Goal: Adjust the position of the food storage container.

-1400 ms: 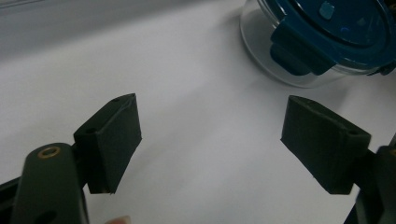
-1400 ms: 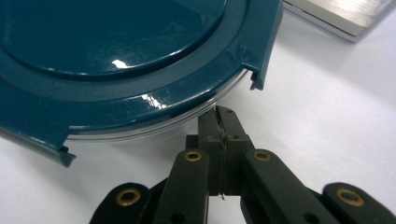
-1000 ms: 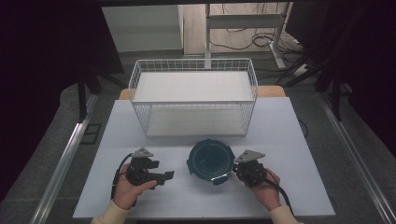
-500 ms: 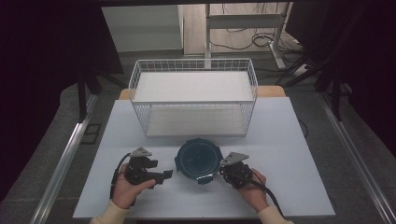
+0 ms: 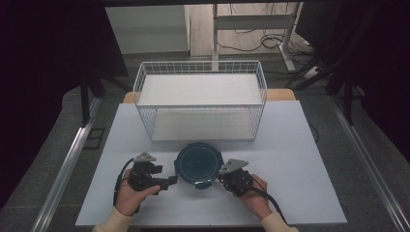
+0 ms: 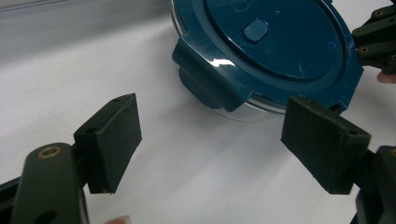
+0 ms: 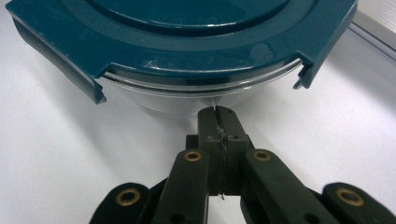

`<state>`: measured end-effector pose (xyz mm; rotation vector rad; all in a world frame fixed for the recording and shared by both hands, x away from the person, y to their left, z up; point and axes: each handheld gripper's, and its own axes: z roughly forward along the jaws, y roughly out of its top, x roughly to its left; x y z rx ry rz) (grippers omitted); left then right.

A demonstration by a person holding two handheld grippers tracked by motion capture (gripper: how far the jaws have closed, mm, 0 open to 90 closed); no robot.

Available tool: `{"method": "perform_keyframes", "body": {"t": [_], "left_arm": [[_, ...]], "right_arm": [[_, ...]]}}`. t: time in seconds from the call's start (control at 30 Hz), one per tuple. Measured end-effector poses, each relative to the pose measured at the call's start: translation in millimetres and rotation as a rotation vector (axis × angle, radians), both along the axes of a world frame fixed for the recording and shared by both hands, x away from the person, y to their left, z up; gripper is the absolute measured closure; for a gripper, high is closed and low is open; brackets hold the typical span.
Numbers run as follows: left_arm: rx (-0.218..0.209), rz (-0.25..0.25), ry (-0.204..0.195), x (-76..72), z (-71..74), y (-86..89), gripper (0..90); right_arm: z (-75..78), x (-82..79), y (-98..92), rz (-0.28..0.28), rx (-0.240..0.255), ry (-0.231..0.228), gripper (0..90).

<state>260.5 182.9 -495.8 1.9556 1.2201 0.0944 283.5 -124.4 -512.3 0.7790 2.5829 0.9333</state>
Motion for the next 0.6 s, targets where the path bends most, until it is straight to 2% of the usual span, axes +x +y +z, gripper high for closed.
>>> {"method": "perform_keyframes", "body": {"t": [0.43,0.6], "left_arm": [[0.000,0.003,0.004,0.9,-0.5,1.2,19.6],[-0.010,0.016,0.003,1.5,0.1,5.0,19.6]], "right_arm": [[-1.0,1.2,5.2,0.016,0.009,0.010,89.7],[-3.7,0.4,14.0,0.056,0.003,0.017,89.7]]}}
